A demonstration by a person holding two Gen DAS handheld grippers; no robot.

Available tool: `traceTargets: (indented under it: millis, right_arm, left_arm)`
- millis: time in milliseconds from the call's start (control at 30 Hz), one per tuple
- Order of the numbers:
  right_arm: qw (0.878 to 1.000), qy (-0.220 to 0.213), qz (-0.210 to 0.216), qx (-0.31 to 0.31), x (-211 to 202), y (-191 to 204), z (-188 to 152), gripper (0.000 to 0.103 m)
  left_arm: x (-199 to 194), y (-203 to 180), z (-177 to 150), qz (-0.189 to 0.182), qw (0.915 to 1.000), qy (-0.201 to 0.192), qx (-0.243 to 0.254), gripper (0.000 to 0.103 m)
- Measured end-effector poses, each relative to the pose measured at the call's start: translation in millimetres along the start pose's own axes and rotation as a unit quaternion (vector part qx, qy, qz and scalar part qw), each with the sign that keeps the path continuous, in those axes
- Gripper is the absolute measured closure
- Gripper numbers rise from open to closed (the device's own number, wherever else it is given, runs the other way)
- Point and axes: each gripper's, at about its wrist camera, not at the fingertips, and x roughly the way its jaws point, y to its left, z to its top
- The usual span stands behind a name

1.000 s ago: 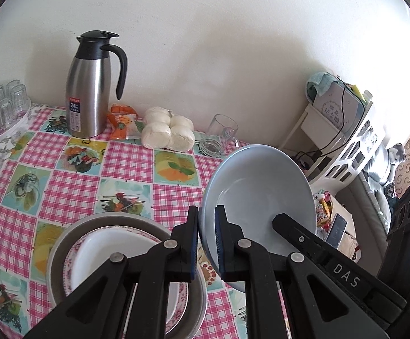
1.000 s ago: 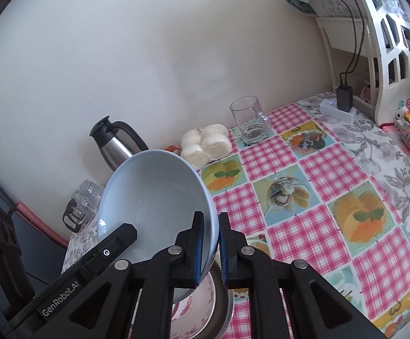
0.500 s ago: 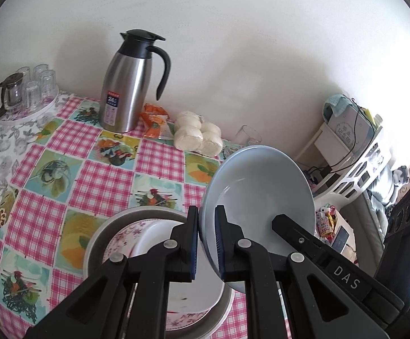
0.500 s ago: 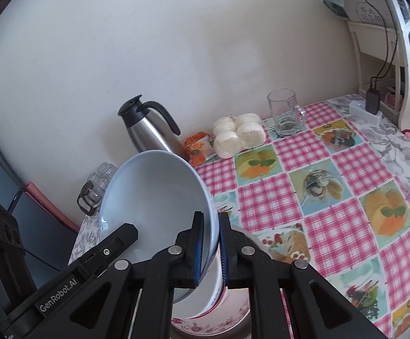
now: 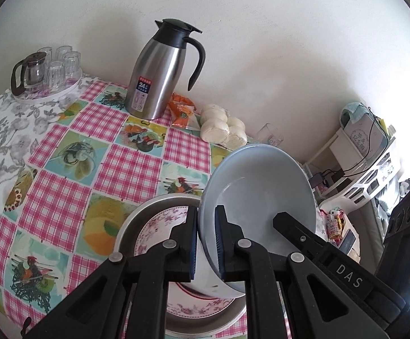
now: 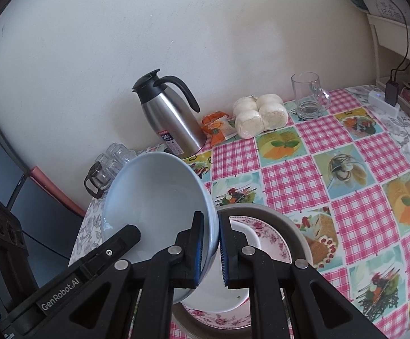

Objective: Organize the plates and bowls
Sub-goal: 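Lift the pale blue bowl with the right tool over the steel tray, then lower the pale blue bowl into the white bowl with the right tool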

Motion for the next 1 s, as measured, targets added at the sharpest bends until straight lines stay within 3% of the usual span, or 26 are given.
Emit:
traceTargets:
  millis: [600,1000]
  right_arm:
    - [0.997,0.070,-0.040,0.006,35,-12,-13,0.089]
    - [0.994,0.096,-0.045,0.011,46,-17,-18,0.089]
  left_arm:
    - [39,15,-13,0.017,0.9972,0.070,-0.018,0.092]
    - [43,18,-15,0.021,0.9963,0.079,-0.027,0.092]
